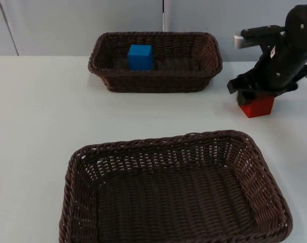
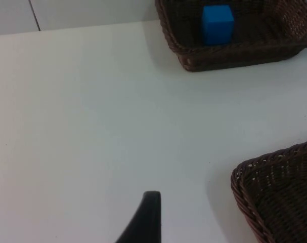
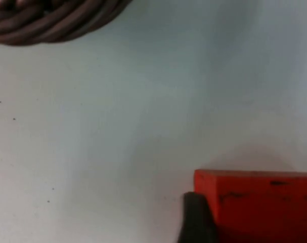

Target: Pick up one cube with the left hand and place it into the upper basket. Pick up one cube with the right hand and place it into the lower basket.

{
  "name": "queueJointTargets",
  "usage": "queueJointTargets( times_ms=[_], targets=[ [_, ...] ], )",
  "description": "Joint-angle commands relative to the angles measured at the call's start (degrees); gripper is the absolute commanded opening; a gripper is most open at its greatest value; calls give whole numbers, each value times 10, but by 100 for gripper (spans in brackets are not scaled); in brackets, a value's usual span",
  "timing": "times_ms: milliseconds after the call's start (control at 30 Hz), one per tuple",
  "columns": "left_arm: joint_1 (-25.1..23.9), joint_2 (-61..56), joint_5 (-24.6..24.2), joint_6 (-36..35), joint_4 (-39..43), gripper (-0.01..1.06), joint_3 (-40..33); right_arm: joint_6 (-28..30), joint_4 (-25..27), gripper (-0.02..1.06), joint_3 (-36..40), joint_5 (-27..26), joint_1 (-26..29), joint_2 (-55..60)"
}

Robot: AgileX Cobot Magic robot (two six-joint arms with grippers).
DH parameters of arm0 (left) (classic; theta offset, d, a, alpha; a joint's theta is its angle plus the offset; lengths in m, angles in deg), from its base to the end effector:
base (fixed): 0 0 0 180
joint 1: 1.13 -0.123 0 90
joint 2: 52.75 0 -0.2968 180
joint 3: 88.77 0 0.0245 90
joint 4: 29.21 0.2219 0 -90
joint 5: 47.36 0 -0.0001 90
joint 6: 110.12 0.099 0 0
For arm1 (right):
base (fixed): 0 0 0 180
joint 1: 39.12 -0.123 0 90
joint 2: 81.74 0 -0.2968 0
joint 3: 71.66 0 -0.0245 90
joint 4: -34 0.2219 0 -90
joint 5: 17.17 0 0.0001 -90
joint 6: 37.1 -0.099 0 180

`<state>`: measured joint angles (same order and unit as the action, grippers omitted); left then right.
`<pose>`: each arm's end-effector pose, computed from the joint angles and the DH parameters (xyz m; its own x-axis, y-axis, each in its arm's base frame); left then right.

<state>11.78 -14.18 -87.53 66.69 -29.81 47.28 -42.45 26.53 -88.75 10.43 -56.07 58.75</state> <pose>0.0662 -0.0159 0.3077 -0.5399 0.0585 -0.8397 0.1950 0.9791 -0.0572 0.4569 0.1330 0.1238 -0.8289 -0.2759 -0.4866 -0.2815 0.9575 -0.0634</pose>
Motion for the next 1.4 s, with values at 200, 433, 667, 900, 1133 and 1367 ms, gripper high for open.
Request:
queueJointTargets(
  times_ms=[200,433,667,900,1133,1367],
  targets=[
    [-2,-3,6,-3,2,87,-2,-2,1,0,-3,21,-4,-30],
    [-2,-3,6,-3,2,87,-2,-2,1,0,-3,83,-4,-112],
    [-2,-3,6,-3,2,87,-2,-2,1,0,-3,109,-4,-171],
    [-2,-3,6,-3,2,87,-2,-2,3,0,-3,125,-4,-194],
    [-2,-3,6,-3,2,87,-2,5,1,0,-3,149,-10,-233],
    [-2,-3,6,-3,2,87,-2,30,1,0,-1,165,-61,-258]
  ],
)
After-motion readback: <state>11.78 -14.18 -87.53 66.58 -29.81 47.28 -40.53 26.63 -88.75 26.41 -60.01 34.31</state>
